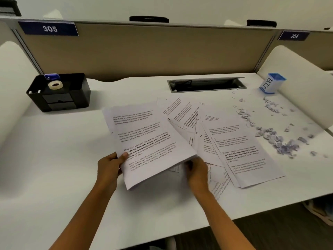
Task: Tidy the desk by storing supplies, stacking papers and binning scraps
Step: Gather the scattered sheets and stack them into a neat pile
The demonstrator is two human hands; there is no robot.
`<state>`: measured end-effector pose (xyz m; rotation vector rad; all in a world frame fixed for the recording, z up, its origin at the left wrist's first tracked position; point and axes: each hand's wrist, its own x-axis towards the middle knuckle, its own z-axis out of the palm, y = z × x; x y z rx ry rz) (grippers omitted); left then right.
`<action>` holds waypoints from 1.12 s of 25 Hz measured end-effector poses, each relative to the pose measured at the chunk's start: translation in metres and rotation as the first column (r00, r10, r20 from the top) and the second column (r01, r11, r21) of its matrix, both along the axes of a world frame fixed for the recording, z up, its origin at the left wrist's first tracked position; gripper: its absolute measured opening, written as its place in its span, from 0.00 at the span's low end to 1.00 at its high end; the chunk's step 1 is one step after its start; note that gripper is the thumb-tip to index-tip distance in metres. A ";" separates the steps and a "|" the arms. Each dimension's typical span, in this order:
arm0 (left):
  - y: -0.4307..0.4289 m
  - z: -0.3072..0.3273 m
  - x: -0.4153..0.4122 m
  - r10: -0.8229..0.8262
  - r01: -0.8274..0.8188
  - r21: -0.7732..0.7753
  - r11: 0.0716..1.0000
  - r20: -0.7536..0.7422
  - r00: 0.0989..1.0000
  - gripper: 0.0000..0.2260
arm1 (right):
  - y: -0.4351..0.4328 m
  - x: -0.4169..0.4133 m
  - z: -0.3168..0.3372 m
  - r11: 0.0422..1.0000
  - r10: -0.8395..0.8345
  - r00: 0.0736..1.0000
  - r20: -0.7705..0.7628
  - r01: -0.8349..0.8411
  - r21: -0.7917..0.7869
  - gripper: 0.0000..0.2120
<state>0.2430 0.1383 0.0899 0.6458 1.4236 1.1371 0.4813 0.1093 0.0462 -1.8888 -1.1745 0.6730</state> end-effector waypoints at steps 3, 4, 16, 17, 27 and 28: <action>0.005 0.010 0.004 0.033 -0.034 0.020 0.999 0.070 0.997 0.10 | 0.010 -0.046 0.009 0.947 0.305 0.950 0.070 -0.295 -0.126 0.07; 0.007 0.012 0.004 0.044 -0.046 0.020 0.999 0.084 0.995 0.10 | 0.012 -0.055 0.009 0.915 0.386 0.919 0.079 -0.371 -0.160 0.08; 0.010 0.012 0.015 0.138 -0.145 0.030 0.989 0.169 0.976 0.11 | -0.003 -0.003 -0.037 0.859 0.491 0.745 0.451 -0.500 -0.109 0.25; 0.011 0.013 0.018 0.147 -0.155 0.033 0.987 0.175 0.973 0.11 | -0.006 -0.018 -0.032 0.802 0.572 0.700 0.429 -0.586 -0.113 0.27; 0.002 0.018 0.004 0.274 -0.295 0.075 0.952 0.213 0.938 0.13 | 0.041 -0.049 -0.025 0.841 0.529 0.743 0.409 -0.523 -0.138 0.27; 0.000 0.017 0.000 0.282 -0.303 0.071 0.950 0.214 0.935 0.14 | 0.045 -0.055 -0.028 0.835 0.546 0.738 0.397 -0.518 -0.185 0.28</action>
